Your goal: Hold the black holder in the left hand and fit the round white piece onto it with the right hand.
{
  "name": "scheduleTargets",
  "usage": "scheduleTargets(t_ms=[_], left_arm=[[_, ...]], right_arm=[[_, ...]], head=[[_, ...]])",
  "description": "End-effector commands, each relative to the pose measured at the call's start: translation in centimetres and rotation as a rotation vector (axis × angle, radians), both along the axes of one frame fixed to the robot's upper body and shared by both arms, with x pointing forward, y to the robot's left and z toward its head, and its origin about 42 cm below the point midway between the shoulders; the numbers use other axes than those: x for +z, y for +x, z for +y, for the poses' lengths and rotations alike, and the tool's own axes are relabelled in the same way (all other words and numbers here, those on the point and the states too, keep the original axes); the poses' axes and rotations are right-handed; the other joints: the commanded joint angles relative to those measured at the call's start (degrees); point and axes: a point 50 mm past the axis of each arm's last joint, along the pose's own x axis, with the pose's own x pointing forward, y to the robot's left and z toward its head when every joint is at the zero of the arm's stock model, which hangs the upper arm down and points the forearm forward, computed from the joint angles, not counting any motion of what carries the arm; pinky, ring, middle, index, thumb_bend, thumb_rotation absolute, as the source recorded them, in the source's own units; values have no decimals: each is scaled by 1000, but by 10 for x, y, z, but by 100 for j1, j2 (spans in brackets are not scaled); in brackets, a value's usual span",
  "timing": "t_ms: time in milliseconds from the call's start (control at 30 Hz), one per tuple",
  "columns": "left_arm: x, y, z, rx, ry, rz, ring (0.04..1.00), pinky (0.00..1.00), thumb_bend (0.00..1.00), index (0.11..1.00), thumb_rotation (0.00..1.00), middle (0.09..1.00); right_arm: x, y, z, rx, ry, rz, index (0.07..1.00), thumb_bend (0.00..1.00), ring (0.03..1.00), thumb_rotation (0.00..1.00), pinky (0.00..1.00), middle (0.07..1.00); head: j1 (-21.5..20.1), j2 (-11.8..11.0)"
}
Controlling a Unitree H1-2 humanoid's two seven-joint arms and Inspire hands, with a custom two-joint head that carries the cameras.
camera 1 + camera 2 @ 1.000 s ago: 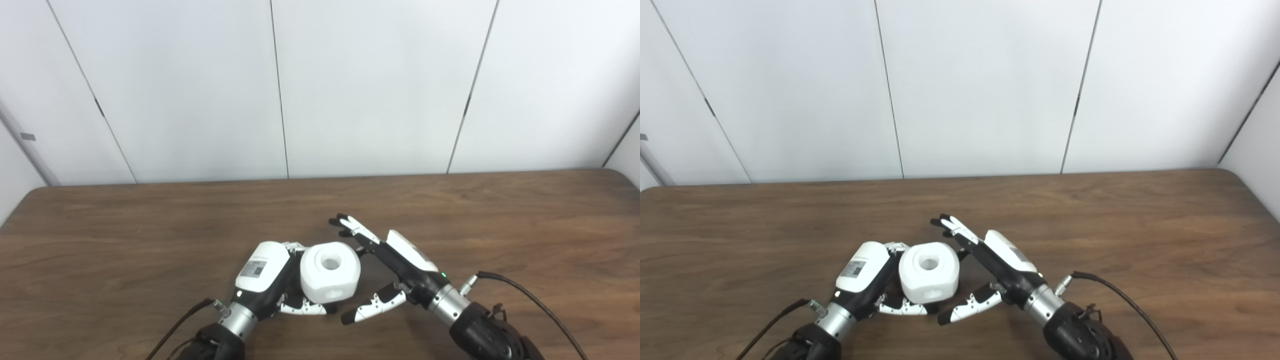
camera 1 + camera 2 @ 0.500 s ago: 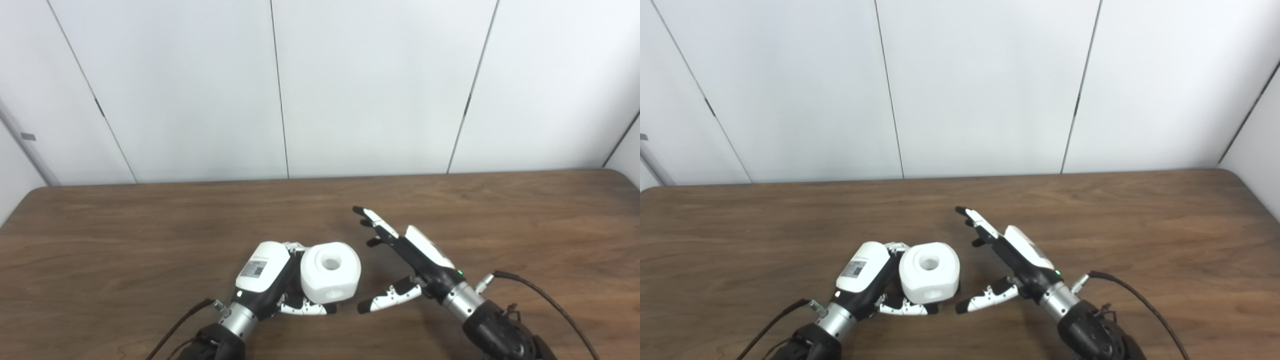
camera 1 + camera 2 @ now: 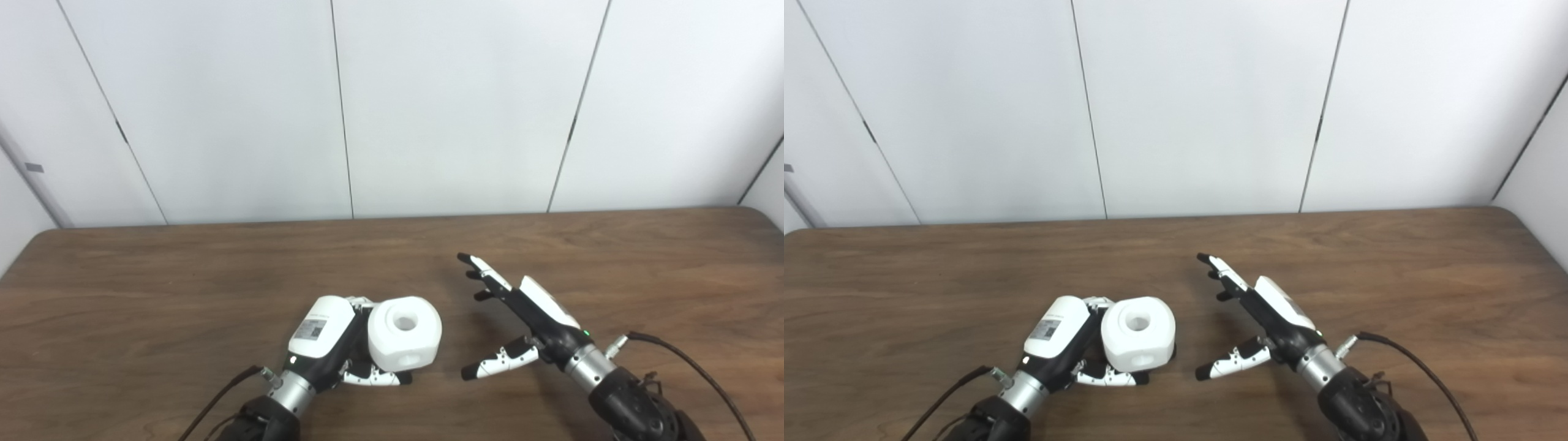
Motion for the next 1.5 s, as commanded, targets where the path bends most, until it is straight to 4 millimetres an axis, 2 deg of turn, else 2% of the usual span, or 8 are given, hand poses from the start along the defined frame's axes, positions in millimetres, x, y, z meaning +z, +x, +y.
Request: scheduleTargets(t_ms=[0,100,200,233,267,400,733,1467], left_arm=[[-27,-16,-2,-9,31,83,665,689,526,482,0,494],[-28,-16,-2,-2,32,84,662,686,526,483,0,494],[-28,-16,-3,8,54,94,671,686,523,488,67,587],[-29,-15,-3,8,72,100,673,685,613,508,101,597],[-29,-16,-3,9,83,108,676,686,870,570,190,615],[-27,-17,-3,16,120,160,704,713,991,670,251,675],[-23,-19,-1,20,157,241,792,772,1000,855,280,809],[-2,-5,31,79,182,256,837,816,1000,886,320,839]], right_arm=[[22,4,-1,8,22,-83,1000,892,939,224,793,1000],[23,4,0,8,37,-82,997,891,942,221,799,1000],[23,3,-1,5,60,-77,1000,900,945,216,812,1000],[24,3,-1,6,64,-80,1000,900,945,218,814,1000],[25,3,-1,7,67,-84,1000,900,946,223,813,1000],[31,2,-2,6,74,-95,1000,902,946,224,816,1000],[41,1,-5,-11,81,-127,1000,901,938,248,787,1000],[47,10,-17,-87,117,-124,995,885,941,209,830,1000]], head=[[5,2],[5,2],[5,22],[5,22],[5,22],[15,42],[6,48],[12,-55]])
